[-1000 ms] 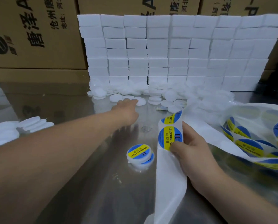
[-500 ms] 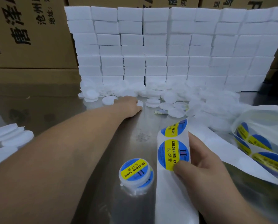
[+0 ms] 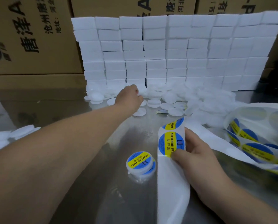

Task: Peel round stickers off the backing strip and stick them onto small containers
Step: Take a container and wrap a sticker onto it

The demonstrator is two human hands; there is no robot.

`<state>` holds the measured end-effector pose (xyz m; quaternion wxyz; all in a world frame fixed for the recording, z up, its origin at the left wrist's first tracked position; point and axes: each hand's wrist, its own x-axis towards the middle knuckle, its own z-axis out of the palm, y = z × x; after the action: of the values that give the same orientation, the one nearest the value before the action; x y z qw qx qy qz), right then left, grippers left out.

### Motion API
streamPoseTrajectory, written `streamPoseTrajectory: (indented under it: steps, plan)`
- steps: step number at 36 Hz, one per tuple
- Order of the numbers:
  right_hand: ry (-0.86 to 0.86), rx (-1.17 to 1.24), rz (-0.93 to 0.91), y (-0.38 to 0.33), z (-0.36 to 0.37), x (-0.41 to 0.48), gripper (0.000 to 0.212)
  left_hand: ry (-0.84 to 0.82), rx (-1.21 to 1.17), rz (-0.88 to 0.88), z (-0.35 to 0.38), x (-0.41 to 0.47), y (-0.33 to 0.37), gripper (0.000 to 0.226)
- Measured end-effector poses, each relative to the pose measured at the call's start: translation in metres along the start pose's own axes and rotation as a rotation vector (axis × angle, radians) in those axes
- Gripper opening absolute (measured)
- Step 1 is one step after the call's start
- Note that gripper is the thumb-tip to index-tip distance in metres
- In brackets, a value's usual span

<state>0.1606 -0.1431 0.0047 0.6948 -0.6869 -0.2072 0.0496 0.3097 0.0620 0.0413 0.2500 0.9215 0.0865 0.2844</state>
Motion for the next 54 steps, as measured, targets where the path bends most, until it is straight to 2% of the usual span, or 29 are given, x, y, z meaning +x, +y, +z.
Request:
streamPoseTrajectory:
  steps: [3, 7, 9, 11, 14, 16, 19, 25, 29, 32, 36, 45, 51, 54]
  plan:
    - [0.02, 0.016, -0.011, 0.002, 0.0, 0.001, 0.044, 0.0, -0.151, -0.052, -0.016, -0.024, 0.02, 0.025]
    - [0.039, 0.02, -0.04, 0.003, 0.001, 0.001, 0.045, -0.06, -0.439, -0.118, -0.035, -0.075, 0.048, 0.014]
    - [0.039, 0.009, -0.054, 0.003, 0.002, 0.0, 0.045, -0.102, -0.475, -0.077, -0.045, -0.102, 0.058, 0.007]
    - [0.04, -0.014, -0.078, 0.003, 0.003, 0.0, 0.042, -0.156, -0.43, -0.006, -0.055, -0.126, 0.065, 0.003]
    - [0.024, -0.026, -0.114, 0.001, 0.004, -0.002, 0.04, -0.201, -0.325, 0.043, -0.063, -0.157, 0.069, 0.016]
    - [0.001, 0.003, -0.123, -0.001, 0.005, -0.003, 0.042, -0.18, -0.257, 0.049, -0.063, -0.172, 0.067, 0.014]
    - [-0.031, 0.045, -0.108, -0.001, 0.005, -0.004, 0.035, -0.15, -0.213, 0.064, -0.062, -0.184, 0.062, 0.027]
    - [-0.061, 0.044, -0.15, -0.001, 0.006, -0.005, 0.034, -0.07, -0.183, 0.103, -0.066, -0.184, 0.051, 0.009]
    - [-0.063, 0.026, -0.153, 0.001, 0.006, -0.005, 0.031, -0.06, -0.084, 0.176, -0.065, -0.186, 0.046, 0.027]
    - [-0.076, 0.078, -0.157, 0.001, 0.008, -0.005, 0.042, -0.05, -0.045, 0.221, -0.065, -0.188, 0.044, 0.037]
    - [-0.099, 0.087, -0.144, 0.001, 0.008, -0.005, 0.049, -0.036, -0.049, 0.228, -0.065, -0.19, 0.043, 0.034]
    - [-0.13, -0.028, -0.157, -0.002, 0.01, -0.009, 0.034, 0.041, -0.08, 0.23, -0.067, -0.19, 0.042, 0.032]
    - [-0.104, -0.103, -0.157, -0.002, 0.009, -0.008, 0.028, -0.011, -0.165, 0.252, -0.068, -0.193, 0.042, 0.017]
    - [-0.082, -0.121, -0.143, -0.002, 0.008, -0.008, 0.029, -0.055, -0.239, 0.229, -0.069, -0.194, 0.044, 0.017]
